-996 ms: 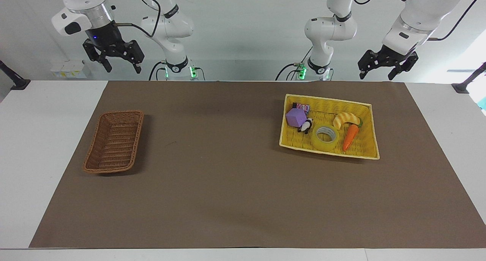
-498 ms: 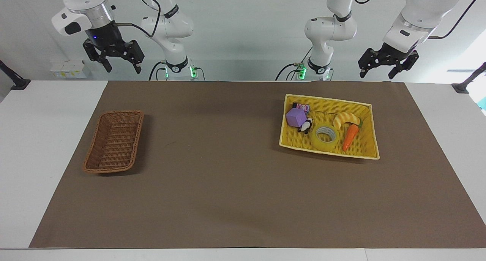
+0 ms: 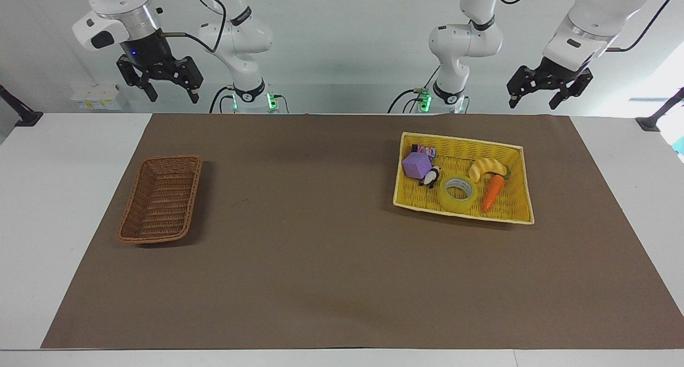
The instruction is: Move tape to another basket
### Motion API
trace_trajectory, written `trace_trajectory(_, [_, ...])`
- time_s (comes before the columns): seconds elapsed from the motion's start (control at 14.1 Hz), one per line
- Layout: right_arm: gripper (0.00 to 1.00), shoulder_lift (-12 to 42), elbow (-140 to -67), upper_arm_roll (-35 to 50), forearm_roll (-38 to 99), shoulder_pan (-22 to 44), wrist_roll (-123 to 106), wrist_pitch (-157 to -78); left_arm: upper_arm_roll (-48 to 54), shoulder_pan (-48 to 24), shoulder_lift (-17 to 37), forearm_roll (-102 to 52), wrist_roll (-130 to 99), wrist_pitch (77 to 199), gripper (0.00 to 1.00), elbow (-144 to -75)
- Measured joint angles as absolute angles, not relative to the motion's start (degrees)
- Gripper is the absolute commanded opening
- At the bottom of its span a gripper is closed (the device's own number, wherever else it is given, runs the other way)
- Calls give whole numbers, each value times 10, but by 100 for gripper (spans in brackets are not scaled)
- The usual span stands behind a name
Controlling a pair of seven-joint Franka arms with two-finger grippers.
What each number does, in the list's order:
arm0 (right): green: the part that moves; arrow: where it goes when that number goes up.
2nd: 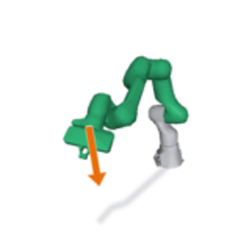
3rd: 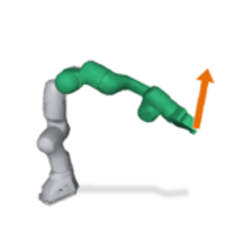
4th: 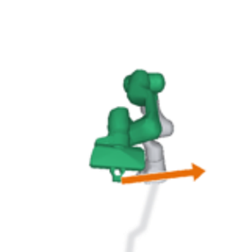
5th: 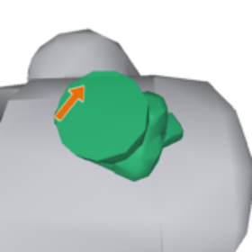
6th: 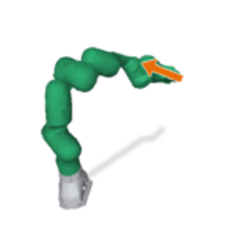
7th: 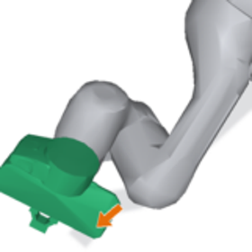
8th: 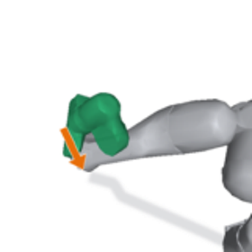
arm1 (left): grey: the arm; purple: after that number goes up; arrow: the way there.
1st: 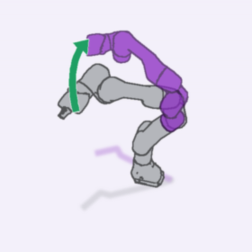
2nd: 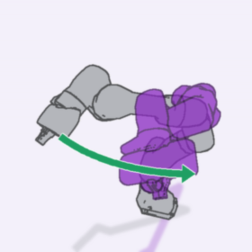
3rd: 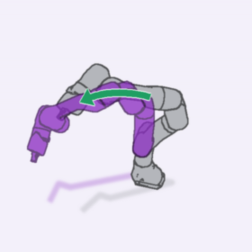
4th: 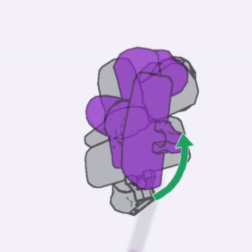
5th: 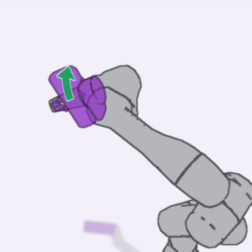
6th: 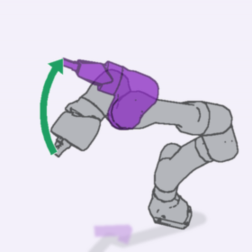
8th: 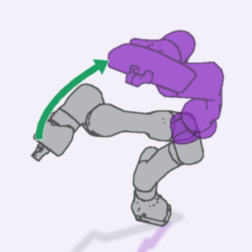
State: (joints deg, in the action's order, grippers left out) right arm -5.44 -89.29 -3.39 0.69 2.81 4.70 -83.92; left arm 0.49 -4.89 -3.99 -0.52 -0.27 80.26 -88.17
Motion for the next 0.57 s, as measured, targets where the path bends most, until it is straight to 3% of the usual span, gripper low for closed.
trace_trajectory(0.57, [100, -54, -893, -34, 7, 28, 47, -839, 4, -49, -45, -5, -8, 809, 100, -892])
